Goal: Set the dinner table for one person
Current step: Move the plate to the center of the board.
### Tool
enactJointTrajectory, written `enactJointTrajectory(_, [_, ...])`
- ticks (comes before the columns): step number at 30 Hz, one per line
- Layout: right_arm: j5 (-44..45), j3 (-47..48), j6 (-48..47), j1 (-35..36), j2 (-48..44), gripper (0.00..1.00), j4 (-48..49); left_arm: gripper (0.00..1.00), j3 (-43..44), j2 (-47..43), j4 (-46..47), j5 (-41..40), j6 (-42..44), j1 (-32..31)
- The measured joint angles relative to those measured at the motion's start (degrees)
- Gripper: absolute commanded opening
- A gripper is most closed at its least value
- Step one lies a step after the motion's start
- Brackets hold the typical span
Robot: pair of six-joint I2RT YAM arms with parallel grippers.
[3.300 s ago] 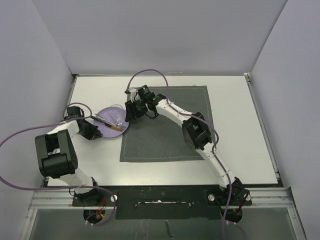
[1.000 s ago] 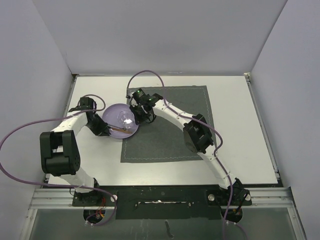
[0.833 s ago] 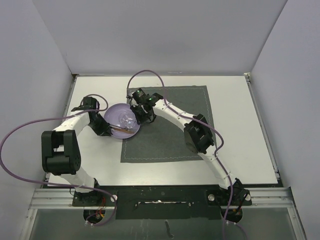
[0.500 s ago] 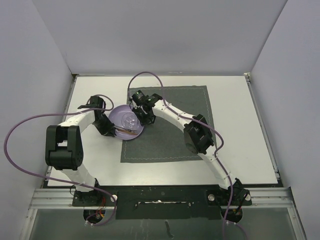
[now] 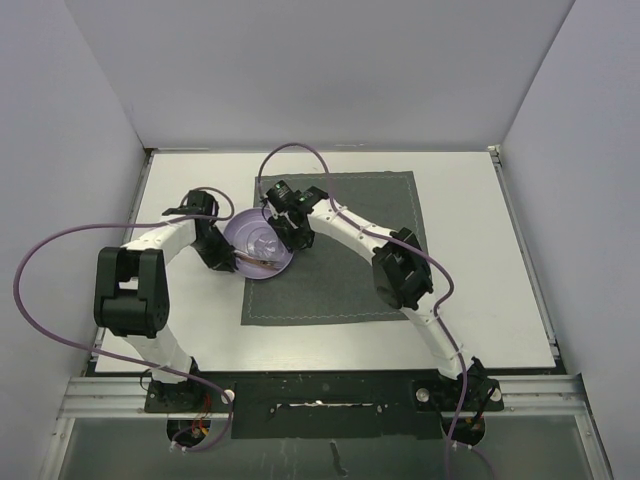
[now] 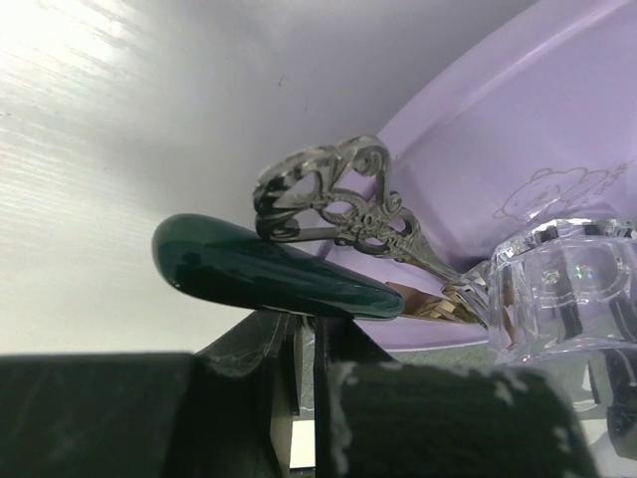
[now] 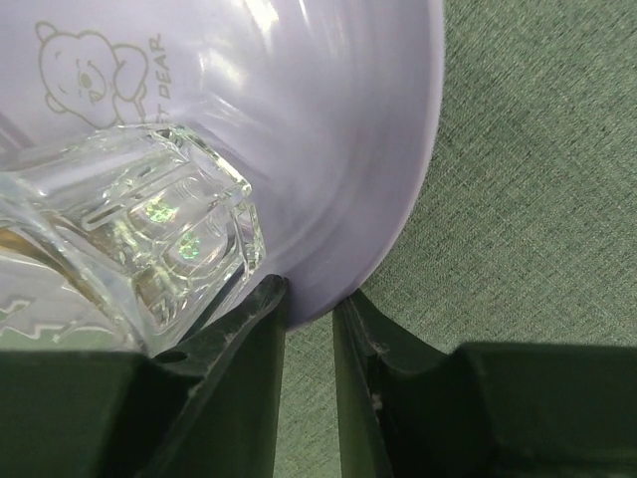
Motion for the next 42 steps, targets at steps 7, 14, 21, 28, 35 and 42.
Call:
enactJointTrajectory(7, [-0.39,-2.91,-1.55,0.02,-0.26,0.35,0.00,0.00,0.00,0.92,1.75,0.44,0.17,-0.63])
enactJointTrajectory(14, [-1.36,-6.82,-1.88,0.02,-2.51,0.38,1.81,0.00,0.00,1.40,3.41,0.50,0.46,-0.72])
enactJointTrajectory(21, [-1.84,-7.85,-1.90,0.02,-3.76,0.39,2.45,0.00,-0.20,2.21,4.31,0.66,0.46,-0.76])
enactJointTrajectory(28, [-2.16,-7.87,-1.90,-0.24,-4.22,0.39,2.45,0.00,-0.55,2.21,5.33,1.14,0.42,-0.79])
enactJointTrajectory(35, [-4.00,-7.87,-2.14,-1.57,-4.22,0.40,2.78,0.00,-0.55,2.25,6.29,1.84,0.39,-0.92])
enactJointTrajectory(42, [-5.11,-7.13,-2.75,-2.25,-4.22,0.42,2.51,0.00,-0.55,2.45,6.80,2.21,0.20,-1.14])
